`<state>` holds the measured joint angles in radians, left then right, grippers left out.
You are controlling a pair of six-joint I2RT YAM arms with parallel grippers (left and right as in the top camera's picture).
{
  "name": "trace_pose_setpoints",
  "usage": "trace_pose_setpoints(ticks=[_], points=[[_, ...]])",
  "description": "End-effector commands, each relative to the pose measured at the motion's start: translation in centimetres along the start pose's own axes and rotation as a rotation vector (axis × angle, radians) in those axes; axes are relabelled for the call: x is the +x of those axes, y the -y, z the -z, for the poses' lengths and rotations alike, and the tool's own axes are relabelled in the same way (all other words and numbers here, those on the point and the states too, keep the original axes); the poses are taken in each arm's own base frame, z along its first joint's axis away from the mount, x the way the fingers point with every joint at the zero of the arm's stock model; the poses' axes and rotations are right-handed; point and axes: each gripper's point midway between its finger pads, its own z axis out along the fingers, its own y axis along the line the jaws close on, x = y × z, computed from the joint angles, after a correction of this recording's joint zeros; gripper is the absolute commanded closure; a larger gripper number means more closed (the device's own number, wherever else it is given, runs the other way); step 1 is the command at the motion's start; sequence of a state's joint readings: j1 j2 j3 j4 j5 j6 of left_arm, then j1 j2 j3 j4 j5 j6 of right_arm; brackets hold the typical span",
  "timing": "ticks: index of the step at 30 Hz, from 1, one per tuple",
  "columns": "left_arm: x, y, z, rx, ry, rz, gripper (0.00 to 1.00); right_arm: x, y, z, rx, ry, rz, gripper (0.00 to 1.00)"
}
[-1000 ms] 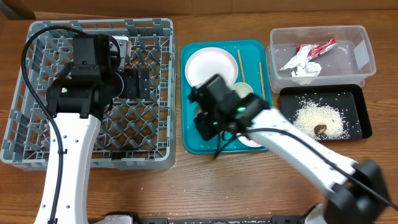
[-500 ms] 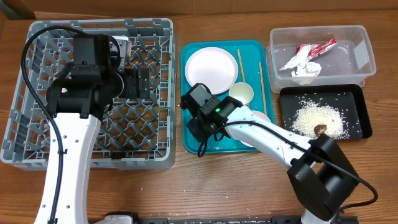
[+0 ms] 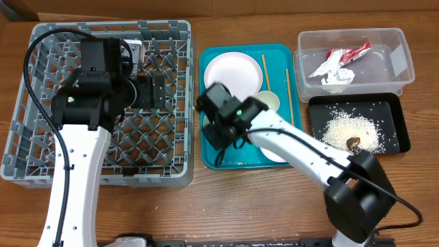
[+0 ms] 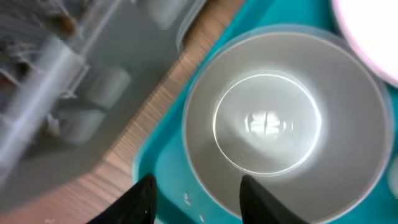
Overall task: Sort waste into correct bins and load items into the dishwasher
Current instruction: 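Return the emptied bowl to the teal tray with the right gripper, then grasp the white cup with the right gripper and lift it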
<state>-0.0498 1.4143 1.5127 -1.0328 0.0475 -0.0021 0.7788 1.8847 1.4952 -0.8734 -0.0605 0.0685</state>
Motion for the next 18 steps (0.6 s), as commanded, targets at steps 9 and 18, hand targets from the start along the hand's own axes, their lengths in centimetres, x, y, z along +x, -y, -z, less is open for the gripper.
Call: trace_pose_setpoints(ticks=[9,18], points=[[-0.6,-0.2,0.3,-0.005,0.014,0.015,0.00,-4.7,6.5,9.3,-0.020,0.104,-0.374,0.53],[-0.7,0.0,0.3,0.005,0.018,0.016,0.00,-1.5,11.9,10.5,-0.079,0.009,-0.616,0.50]])
